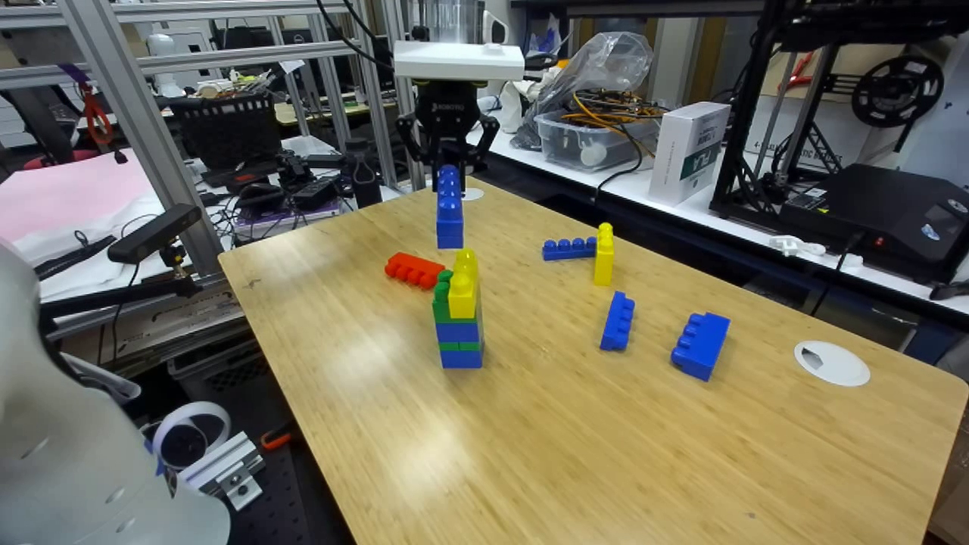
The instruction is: Move the stack of blocks to the right and stack two blue blocks on it
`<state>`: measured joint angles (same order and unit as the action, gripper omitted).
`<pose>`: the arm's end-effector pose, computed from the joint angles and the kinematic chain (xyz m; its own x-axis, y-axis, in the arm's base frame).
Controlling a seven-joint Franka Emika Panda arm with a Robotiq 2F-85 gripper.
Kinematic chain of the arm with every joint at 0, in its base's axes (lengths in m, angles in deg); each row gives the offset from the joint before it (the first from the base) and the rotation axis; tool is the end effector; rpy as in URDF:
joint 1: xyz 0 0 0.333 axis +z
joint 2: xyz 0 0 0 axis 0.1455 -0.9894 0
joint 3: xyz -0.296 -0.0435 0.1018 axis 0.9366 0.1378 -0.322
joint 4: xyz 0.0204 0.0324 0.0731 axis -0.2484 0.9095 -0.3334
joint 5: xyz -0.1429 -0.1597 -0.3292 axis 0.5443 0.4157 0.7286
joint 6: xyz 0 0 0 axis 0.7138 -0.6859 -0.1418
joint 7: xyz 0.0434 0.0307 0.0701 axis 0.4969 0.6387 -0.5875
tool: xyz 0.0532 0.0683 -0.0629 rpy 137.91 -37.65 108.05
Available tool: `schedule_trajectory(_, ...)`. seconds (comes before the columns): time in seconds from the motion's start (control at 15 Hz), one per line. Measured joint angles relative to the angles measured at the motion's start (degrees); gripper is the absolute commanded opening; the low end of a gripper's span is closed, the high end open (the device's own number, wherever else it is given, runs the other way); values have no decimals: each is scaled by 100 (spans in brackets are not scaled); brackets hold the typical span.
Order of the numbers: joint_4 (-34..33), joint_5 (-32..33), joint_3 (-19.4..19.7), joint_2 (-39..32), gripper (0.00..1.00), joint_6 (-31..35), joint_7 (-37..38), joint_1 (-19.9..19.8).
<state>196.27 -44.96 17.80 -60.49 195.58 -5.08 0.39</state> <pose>0.4763 0.1030 0.4598 0.4050 0.9142 0.0120 0.9120 -0.4031 -0.0761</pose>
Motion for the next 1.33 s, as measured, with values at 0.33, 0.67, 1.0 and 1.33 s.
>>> schedule_trajectory(0.33,169,0,-32,238,10,-7,125,6)
schedule_trajectory(0.67,432,7,-221,335,10,1,621,42)
schedule_trajectory(1.0,604,18,-305,336,10,37,1051,110)
schedule_trajectory(1.33,724,60,-277,318,10,192,1122,131)
